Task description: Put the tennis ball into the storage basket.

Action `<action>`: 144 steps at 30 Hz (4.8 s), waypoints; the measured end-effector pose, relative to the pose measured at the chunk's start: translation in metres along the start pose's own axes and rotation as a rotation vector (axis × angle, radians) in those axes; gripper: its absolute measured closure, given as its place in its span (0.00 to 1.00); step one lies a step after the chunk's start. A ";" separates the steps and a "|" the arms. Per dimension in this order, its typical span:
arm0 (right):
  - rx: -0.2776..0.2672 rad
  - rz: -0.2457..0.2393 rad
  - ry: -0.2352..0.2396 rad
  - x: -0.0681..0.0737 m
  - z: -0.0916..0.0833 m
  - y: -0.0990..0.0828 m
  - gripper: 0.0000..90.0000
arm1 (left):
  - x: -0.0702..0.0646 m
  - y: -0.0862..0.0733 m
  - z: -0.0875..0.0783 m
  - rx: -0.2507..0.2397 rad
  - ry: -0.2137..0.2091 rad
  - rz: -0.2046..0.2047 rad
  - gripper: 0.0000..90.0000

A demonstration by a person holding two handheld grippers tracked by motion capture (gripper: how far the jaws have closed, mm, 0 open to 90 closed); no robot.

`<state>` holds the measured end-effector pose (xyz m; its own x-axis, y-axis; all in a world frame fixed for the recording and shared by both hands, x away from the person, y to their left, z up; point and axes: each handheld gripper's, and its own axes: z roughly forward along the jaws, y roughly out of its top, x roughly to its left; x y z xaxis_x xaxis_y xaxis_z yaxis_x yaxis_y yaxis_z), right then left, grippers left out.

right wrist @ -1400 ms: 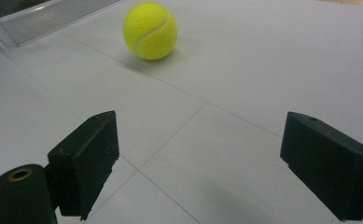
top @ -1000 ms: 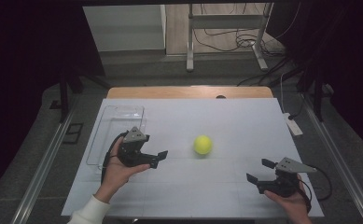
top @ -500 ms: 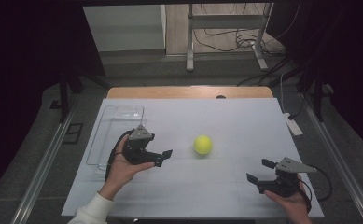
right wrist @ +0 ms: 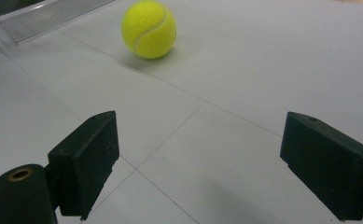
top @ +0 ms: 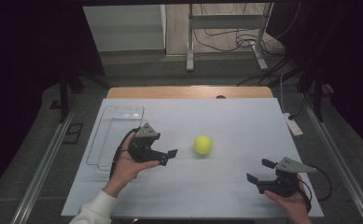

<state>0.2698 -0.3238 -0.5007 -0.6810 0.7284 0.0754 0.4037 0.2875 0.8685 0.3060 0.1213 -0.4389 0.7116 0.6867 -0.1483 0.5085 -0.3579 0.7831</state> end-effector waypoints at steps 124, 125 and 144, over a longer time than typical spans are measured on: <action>0.000 0.008 0.011 -0.002 0.000 -0.001 0.14 | -0.010 0.053 0.129 0.208 -0.078 0.056 0.08; -0.003 0.007 0.011 -0.002 0.000 -0.001 0.13 | -0.010 0.053 0.130 0.211 -0.076 0.060 0.08; 0.005 0.013 0.006 -0.003 0.001 -0.002 0.14 | -0.009 0.050 0.155 0.281 -0.068 0.045 0.05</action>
<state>0.2716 -0.3255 -0.5028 -0.6797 0.7280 0.0896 0.4152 0.2811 0.8652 0.3998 -0.0011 -0.4923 0.7626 0.6256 -0.1649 0.5832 -0.5545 0.5936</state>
